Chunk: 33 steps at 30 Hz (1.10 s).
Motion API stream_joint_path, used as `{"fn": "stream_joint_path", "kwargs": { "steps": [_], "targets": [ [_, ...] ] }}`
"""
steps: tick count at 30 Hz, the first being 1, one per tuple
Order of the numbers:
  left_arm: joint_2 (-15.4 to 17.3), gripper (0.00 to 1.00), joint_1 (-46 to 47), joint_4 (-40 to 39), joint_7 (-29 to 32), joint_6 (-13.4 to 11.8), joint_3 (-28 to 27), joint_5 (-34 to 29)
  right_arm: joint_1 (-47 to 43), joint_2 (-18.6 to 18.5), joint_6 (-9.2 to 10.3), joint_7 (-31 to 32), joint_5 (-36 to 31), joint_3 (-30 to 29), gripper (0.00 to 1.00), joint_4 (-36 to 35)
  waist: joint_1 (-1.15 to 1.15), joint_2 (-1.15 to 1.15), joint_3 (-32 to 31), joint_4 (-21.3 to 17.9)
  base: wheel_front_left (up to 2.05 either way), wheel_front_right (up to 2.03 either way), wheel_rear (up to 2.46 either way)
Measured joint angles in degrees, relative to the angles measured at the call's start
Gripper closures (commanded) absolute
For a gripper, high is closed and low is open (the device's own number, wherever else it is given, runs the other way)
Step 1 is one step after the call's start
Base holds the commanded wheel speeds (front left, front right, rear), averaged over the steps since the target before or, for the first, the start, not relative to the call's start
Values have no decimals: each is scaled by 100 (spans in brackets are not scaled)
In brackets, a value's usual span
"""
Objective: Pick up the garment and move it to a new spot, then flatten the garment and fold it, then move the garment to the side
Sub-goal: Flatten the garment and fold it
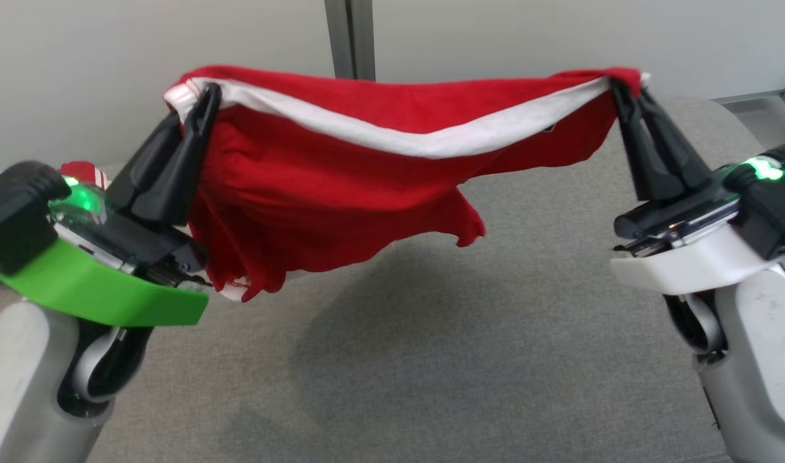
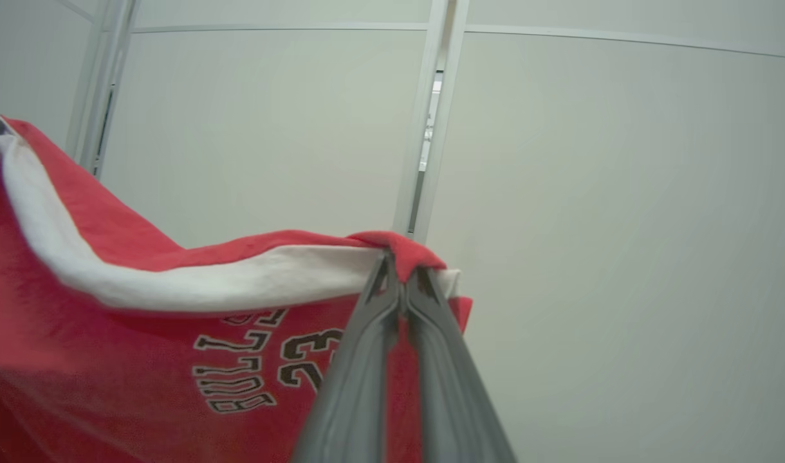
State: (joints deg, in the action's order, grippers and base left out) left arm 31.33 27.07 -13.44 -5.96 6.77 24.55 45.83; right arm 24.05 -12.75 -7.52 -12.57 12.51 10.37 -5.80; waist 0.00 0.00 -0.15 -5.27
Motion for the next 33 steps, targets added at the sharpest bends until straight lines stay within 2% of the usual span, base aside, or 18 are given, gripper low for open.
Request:
{"fn": "stream_joint_path", "kwargs": {
  "steps": [5,8,14,18,22,28,33],
  "targets": [
    [65,100,454,-532,349,-55,-71,81,13,-29,0,393,32,-334,100,-895,0,0,-53,-148,0,0,0],
    [80,100,631,-612,501,-81,-66,102,14,-21,0,604,77,-401,100,-1199,0,0,-25,-206,0,0,0],
    [7,100,905,-339,649,-87,76,103,75,52,0,828,121,-423,100,-1241,0,0,240,-262,0,0,0],
    [-135,100,1230,38,665,-62,209,86,450,140,0,750,148,-324,100,-751,0,0,553,-298,0,0,0],
    [-319,100,1931,550,586,-8,304,-8,1372,107,0,517,41,-205,100,37,0,0,933,-348,0,0,0],
    [-678,100,3360,1538,-12,36,347,-374,3056,283,0,27,-376,-397,100,1013,0,0,1530,-445,0,0,0],
    [-888,100,3946,2434,-479,55,680,-646,3578,516,0,-181,-742,-508,100,1640,0,0,2009,-539,0,0,0]
  ]
}}
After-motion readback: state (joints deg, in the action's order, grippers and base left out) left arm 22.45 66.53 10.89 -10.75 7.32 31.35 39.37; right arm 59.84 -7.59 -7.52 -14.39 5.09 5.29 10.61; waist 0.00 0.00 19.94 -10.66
